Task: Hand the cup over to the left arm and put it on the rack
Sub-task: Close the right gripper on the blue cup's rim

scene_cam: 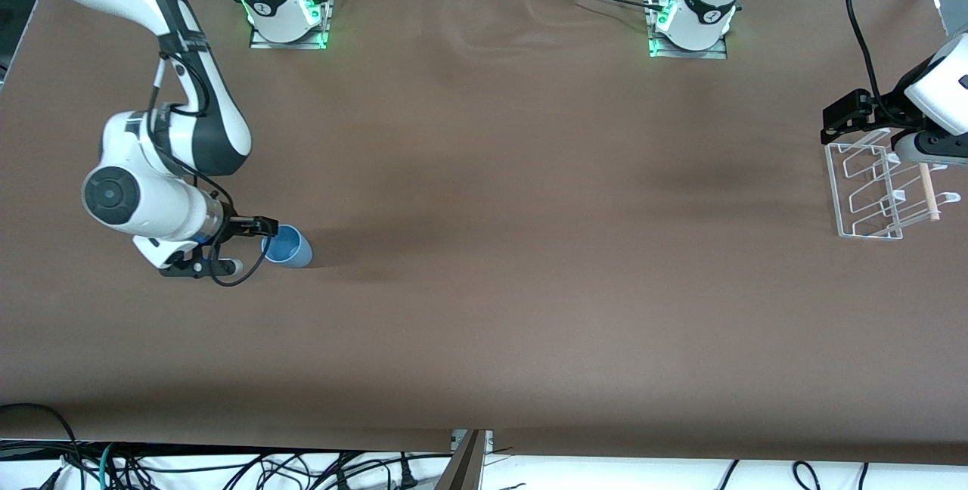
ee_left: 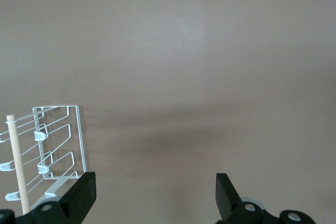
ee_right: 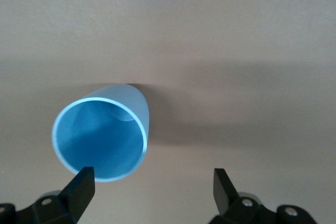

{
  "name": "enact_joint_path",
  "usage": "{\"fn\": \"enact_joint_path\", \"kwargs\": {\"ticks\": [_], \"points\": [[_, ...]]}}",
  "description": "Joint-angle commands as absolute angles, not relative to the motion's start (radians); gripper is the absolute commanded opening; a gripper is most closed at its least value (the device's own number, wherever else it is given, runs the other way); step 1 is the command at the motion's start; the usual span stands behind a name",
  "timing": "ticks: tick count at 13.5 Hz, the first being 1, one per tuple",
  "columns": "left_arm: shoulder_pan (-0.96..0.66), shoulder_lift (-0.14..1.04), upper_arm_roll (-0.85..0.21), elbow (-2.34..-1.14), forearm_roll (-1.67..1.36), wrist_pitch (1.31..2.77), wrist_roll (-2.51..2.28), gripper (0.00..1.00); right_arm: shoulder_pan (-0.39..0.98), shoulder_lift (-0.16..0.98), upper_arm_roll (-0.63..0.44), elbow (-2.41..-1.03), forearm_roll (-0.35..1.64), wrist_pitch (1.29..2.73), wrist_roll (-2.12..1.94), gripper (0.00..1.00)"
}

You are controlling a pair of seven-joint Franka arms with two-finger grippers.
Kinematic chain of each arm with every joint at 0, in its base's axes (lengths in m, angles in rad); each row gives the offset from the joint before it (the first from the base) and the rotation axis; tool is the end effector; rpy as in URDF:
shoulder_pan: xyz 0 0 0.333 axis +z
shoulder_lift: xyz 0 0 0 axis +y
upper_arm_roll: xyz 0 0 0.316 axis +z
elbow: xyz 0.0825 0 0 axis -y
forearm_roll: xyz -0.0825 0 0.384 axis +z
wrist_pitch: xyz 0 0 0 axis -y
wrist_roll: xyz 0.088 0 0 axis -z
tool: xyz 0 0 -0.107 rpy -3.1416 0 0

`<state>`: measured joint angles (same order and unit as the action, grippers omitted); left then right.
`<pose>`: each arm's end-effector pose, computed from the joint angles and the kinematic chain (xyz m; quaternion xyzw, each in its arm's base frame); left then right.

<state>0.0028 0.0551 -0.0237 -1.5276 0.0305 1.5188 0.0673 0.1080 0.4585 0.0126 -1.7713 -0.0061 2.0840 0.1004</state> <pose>0.5657 -0.0080 0.6096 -0.9984 0.0438 0.0323 0.0138 0.6349 0.0760 0.2913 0.9973 0.0113 -0.0724 0.0077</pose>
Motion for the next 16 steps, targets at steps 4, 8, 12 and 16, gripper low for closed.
{"fn": "enact_joint_path", "kwargs": {"ticks": [4,8,12,16], "points": [[0.011,0.066,-0.026,-1.502,0.014,1.499,0.089,1.0,0.1,0.482,0.018,-1.813,0.006,2.154,0.103,1.0],[0.011,0.066,-0.026,-1.502,0.014,1.499,0.087,1.0,0.097,0.497,0.017,-1.813,0.006,2.172,0.097,0.41],[0.012,0.067,-0.026,-1.502,0.014,1.499,0.087,1.0,0.092,0.511,0.017,-1.807,0.006,2.169,0.095,0.0],[0.018,0.09,-0.028,-1.502,-0.004,1.519,0.098,1.0,0.094,0.509,0.02,-1.793,0.015,2.172,0.107,0.0]]}}
